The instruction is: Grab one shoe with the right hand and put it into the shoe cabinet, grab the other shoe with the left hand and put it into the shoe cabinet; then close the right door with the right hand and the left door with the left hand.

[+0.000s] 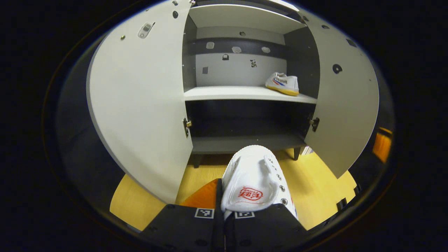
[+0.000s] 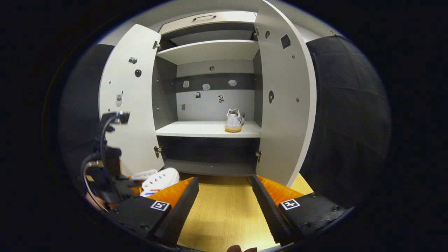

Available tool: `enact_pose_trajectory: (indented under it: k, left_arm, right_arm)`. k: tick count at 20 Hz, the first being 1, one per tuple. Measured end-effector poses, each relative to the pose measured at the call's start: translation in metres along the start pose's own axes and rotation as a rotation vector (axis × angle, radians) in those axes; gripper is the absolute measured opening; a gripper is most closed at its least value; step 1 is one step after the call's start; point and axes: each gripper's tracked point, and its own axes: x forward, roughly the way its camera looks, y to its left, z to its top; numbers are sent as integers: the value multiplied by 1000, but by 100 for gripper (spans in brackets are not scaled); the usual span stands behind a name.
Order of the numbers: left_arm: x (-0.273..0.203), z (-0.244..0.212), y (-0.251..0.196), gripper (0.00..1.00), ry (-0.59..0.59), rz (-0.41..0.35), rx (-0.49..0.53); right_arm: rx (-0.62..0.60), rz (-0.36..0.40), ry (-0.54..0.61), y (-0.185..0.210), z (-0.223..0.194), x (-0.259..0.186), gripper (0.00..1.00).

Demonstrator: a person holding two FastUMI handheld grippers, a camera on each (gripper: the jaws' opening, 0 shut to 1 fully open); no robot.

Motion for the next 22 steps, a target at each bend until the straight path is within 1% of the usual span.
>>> enact_pose_trajectory:
  k: [5,8,12,15,18,22]
  left_arm:
    - [-19,84,-5,7,-74,-4,-53]
    - [-9,136,-2,7,-128,17,-61]
    - [28,187,8,7,-148,74,-79]
    - [61,220,17,7,-157,124,-63]
    - [98,244,19,6,-147,150,-72]
    - [150,265,25,7,-119,199,-37]
  right_arm:
    - [-23,22,-26,-7,6,-13,98]
    - [4,22,-18,-16,4,-18,98]
    - [10,-1,-24,-37,6,-24,98]
    - [21,-14,-35,-51,11,-26,98]
    - [41,-2,-40,-59,12,-29,98]
    - [34,-4,-34,-76,10,-26,98]
